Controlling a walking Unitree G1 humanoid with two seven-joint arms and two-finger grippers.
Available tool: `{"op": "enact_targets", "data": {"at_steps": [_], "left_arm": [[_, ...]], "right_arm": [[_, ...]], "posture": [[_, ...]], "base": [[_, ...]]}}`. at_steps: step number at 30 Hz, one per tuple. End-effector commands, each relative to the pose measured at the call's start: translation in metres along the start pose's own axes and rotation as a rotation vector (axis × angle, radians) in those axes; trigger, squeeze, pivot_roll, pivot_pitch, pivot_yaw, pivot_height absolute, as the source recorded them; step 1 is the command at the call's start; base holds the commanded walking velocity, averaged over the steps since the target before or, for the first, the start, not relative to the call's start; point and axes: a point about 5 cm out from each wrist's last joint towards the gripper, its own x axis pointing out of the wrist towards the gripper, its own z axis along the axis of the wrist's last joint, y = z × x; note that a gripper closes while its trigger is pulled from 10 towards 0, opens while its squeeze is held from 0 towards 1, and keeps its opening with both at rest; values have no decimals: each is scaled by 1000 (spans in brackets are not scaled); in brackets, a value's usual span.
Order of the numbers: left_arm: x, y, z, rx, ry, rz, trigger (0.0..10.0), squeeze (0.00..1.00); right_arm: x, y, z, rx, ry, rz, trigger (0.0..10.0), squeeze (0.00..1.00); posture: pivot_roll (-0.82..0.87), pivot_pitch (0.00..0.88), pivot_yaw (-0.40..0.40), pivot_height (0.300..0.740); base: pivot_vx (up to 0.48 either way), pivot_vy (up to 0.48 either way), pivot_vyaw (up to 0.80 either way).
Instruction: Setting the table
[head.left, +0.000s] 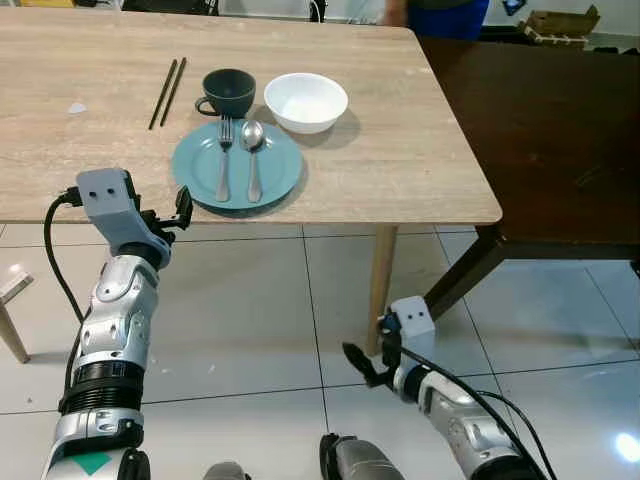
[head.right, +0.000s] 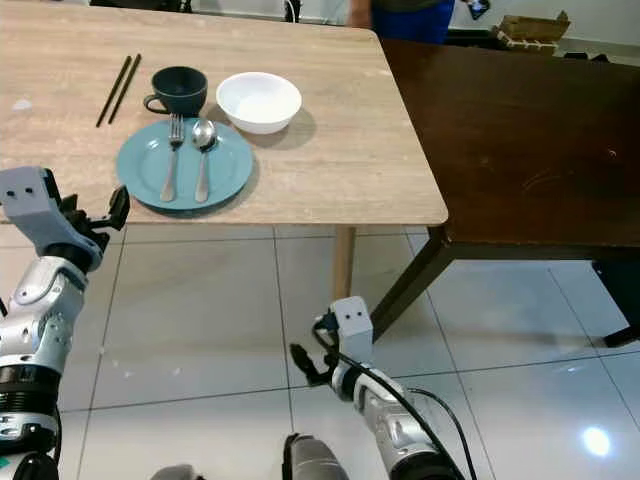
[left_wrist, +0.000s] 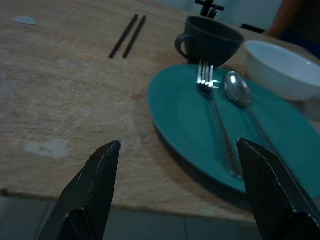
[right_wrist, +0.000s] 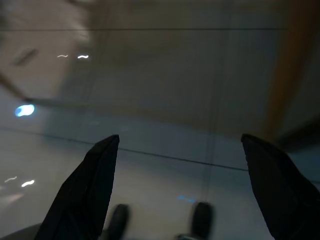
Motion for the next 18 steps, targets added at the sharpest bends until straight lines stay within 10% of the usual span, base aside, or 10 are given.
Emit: {"op": "enact_targets", "data": {"at_steps": [1, 12, 18], "left_arm": [[1, -2, -3, -5, 16, -5, 10000, 0], [-1, -19, 10, -138, -42, -144, 10000, 0], [4, -38, 5, 236, 9, -209, 10000, 0]], "right_arm": [[-3, -8, -14, 5, 25, -72, 10000, 0], [6, -5, 1, 25, -57, -62, 10000, 0], [9, -2, -1, -26, -36, -52, 10000, 0]], "posture": [[80, 72, -37, 740], [84, 79, -45, 740], [88, 80, -47, 740]], "base": [[0, 0, 0], [0, 0, 0], [0, 0, 0]]}}
